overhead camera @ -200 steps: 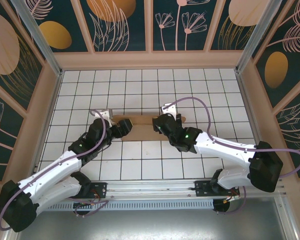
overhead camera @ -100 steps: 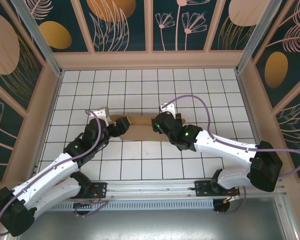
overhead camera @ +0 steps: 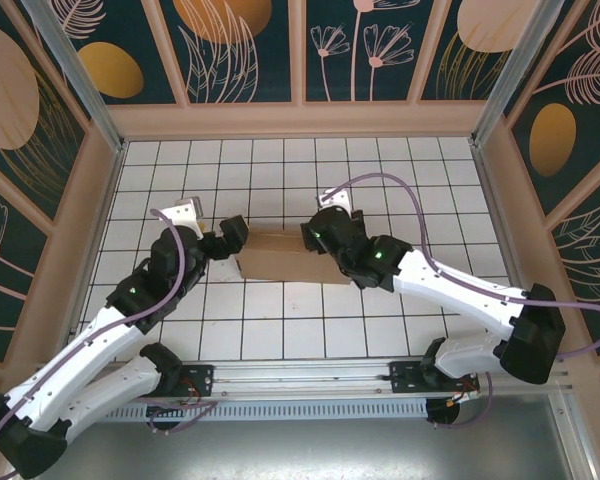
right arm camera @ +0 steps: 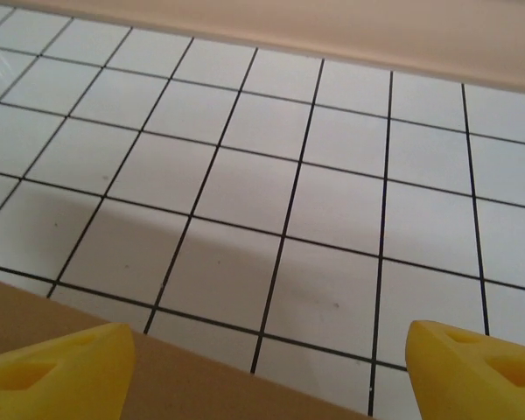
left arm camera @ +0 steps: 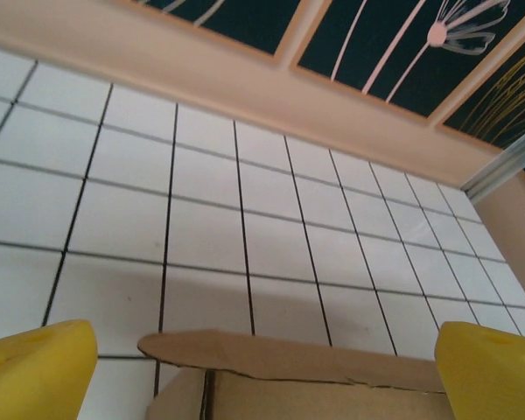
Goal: Fold the paper box
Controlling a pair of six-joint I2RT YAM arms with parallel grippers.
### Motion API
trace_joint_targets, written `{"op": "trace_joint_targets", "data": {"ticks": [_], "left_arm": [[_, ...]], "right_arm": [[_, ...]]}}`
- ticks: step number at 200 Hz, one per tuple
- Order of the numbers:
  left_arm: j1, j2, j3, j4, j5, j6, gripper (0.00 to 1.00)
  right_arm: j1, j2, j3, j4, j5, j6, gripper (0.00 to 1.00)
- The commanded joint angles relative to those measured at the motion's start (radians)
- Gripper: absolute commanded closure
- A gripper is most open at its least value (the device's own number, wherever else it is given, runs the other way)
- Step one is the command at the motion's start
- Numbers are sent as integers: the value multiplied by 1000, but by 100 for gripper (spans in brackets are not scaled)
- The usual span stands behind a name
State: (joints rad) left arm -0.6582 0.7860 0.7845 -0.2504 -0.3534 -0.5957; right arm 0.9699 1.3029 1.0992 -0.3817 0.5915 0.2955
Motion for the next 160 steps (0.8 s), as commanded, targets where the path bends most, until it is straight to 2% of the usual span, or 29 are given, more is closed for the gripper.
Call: {"op": "trace_joint_targets", "data": {"ticks": [1, 19, 35, 47, 61, 71, 88, 100, 120, 139, 160], "left_arm": [[-3, 4, 62, -37, -85, 112, 1], [-2, -1, 97, -8, -125, 219, 2], [-3, -34, 101, 61, -163, 327, 2], [-2, -71, 100, 116, -162, 360, 3], [-2, -129, 67, 216, -76, 477, 7], [-2, -162, 52, 250, 27, 593, 2], [-2, -155, 75, 191, 103, 671, 1], [-2, -138, 90, 113, 180, 776, 1], [-2, -124, 80, 71, 214, 877, 3], [-3, -107, 89, -9, 260, 989, 6], [-3, -128, 58, -67, 266, 1156, 7]], "right_arm": [[-44, -46, 91, -34, -65, -24, 20], [-87, -60, 159, -24, -164, -57, 22], [-113, -75, 189, 11, -232, -107, 27], [-115, -100, 174, 62, -282, -174, 32], [-104, -141, 135, 126, -336, -294, 36], [-91, -174, 99, 176, -353, -365, 39], [-87, -238, 39, 227, -465, -472, 43], [-88, -277, -4, 272, -485, -545, 44], [-91, -361, -111, 316, -572, -809, 45], [-110, -358, -88, 172, -639, -1006, 42], [-156, -392, -81, 89, -724, -1065, 42]]}}
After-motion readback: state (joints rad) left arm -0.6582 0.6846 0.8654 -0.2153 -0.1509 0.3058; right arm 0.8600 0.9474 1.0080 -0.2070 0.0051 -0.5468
